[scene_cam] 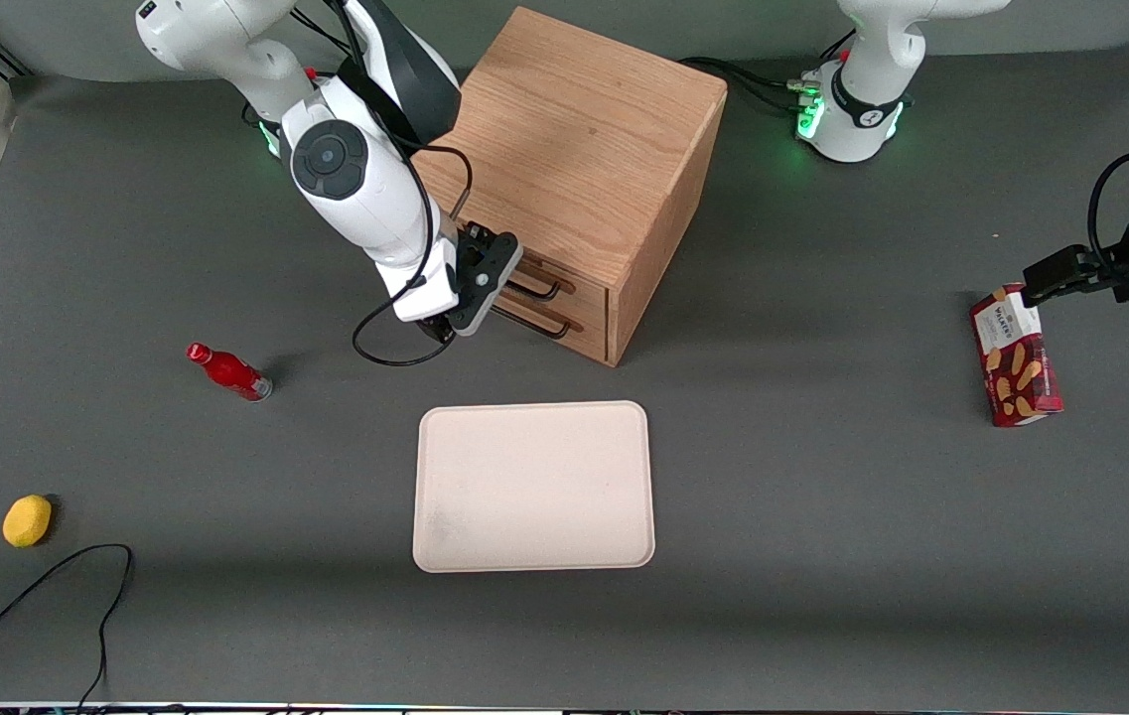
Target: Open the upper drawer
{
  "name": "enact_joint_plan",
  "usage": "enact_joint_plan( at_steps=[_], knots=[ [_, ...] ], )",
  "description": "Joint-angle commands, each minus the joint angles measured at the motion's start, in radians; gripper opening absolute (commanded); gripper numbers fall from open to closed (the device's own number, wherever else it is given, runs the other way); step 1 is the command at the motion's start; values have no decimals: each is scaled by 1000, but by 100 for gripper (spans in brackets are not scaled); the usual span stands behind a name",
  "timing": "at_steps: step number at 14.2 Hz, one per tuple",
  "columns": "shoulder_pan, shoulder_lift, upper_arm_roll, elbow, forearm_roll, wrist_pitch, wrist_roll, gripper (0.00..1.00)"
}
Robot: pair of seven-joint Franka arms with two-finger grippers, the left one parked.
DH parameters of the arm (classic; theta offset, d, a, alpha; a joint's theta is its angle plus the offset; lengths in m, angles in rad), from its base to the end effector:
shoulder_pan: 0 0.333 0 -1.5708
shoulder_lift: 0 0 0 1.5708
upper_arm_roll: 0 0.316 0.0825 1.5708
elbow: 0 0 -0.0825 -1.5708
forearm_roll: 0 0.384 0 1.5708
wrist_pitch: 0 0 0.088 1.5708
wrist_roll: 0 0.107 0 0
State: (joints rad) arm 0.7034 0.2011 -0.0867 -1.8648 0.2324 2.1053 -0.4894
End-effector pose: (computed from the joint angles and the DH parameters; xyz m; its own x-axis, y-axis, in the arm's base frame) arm 0.4929 0.3658 0.4142 0.5494 0.8278 0.1139 0.8332 -0.5323 -0.1499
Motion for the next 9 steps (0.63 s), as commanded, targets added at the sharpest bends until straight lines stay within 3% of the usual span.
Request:
enact_joint_plan(
  at_steps=[1,9],
  knots=[
    [-1,21,-1,-7,10,41,-29,100],
    [1,53,-1,-14,7,87,-43,100]
  ],
)
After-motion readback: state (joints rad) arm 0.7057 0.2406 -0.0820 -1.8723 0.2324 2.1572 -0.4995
